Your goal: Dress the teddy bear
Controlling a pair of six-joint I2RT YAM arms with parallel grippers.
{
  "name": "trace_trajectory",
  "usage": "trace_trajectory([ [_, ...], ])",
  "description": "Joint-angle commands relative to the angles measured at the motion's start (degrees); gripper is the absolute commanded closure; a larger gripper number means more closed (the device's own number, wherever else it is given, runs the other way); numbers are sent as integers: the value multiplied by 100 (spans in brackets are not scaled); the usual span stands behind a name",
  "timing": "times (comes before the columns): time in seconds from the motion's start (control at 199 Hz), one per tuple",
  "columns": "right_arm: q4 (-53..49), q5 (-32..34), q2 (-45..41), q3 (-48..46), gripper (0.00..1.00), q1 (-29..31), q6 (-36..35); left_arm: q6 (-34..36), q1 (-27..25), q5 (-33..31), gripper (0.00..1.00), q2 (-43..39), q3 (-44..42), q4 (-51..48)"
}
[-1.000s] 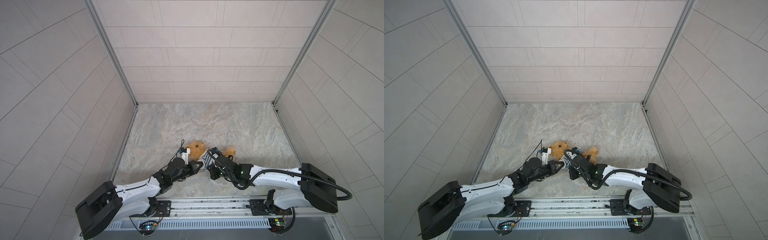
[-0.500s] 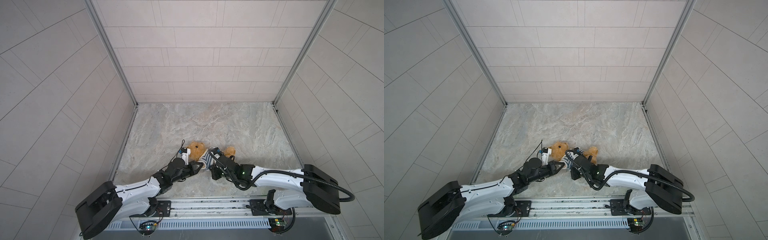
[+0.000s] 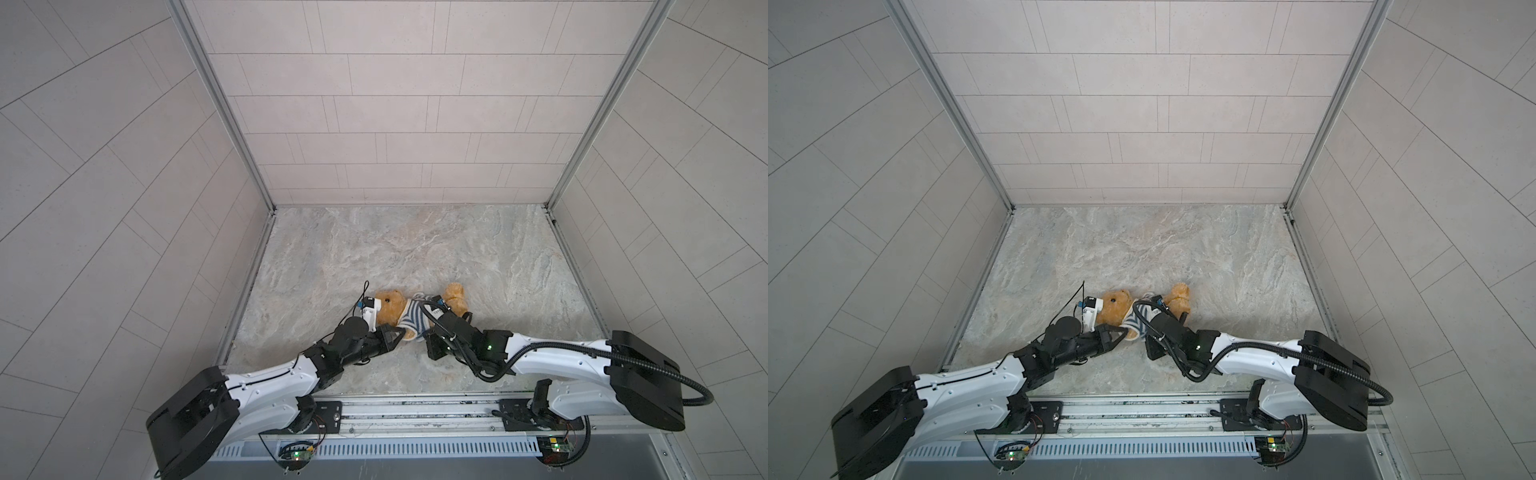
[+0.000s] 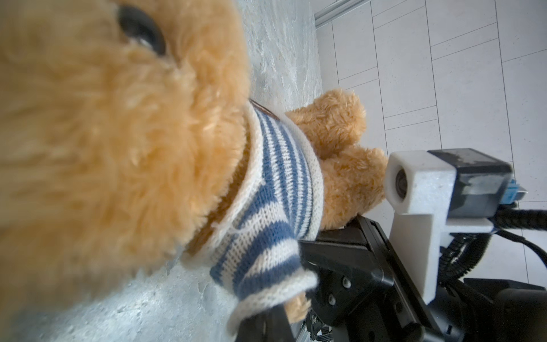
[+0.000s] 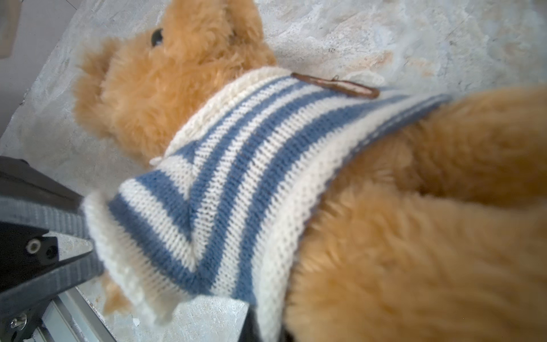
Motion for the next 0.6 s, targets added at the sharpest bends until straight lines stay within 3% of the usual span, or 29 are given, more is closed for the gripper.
trace_trajectory([
  [0.0, -236, 396, -24, 51, 100, -49, -41, 182, 15, 294, 100, -68, -85, -93],
  [0.597, -488, 850, 220, 167, 100, -58, -168, 1072, 103, 1219, 100, -370, 236, -708],
])
